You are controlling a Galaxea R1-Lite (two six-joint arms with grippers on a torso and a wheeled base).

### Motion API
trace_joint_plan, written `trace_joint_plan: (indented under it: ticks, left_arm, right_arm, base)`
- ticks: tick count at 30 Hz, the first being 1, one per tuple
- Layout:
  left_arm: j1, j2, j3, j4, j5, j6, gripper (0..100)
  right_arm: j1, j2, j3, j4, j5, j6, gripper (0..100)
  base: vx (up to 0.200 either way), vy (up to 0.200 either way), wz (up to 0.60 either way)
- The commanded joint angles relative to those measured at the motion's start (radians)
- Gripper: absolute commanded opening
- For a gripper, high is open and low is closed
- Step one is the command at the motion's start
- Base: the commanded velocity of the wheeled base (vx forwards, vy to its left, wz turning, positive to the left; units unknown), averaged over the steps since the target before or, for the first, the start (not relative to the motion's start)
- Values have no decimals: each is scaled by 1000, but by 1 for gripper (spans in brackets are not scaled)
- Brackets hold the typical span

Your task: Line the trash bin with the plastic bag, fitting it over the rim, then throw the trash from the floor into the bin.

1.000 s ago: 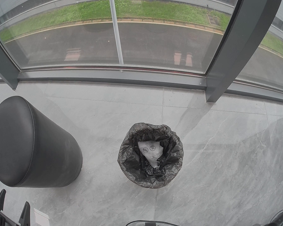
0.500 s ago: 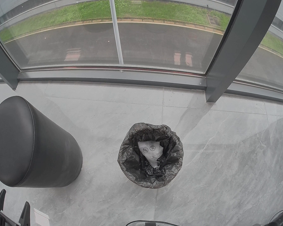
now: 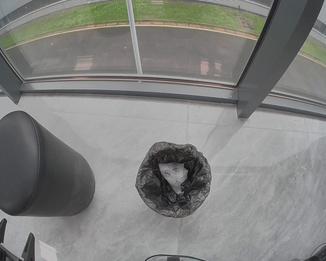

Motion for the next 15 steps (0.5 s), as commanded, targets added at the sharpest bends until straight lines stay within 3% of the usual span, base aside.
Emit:
trace_joint_plan:
  ticks: [1,7,15]
  left_arm:
    - [1,-16,16,-1,0,0,100]
    - [1,-16,16,-1,0,0,100]
    - [1,-16,16,0,0,0,100]
  right_arm:
    - [1,-13,90,-38,7,13,100]
    - [1,-13,87,63,22,40,100]
    - [1,-13,84,73,169,123,100]
  base:
    - [0,0,0]
    - [0,0,0]
    - [0,0,0]
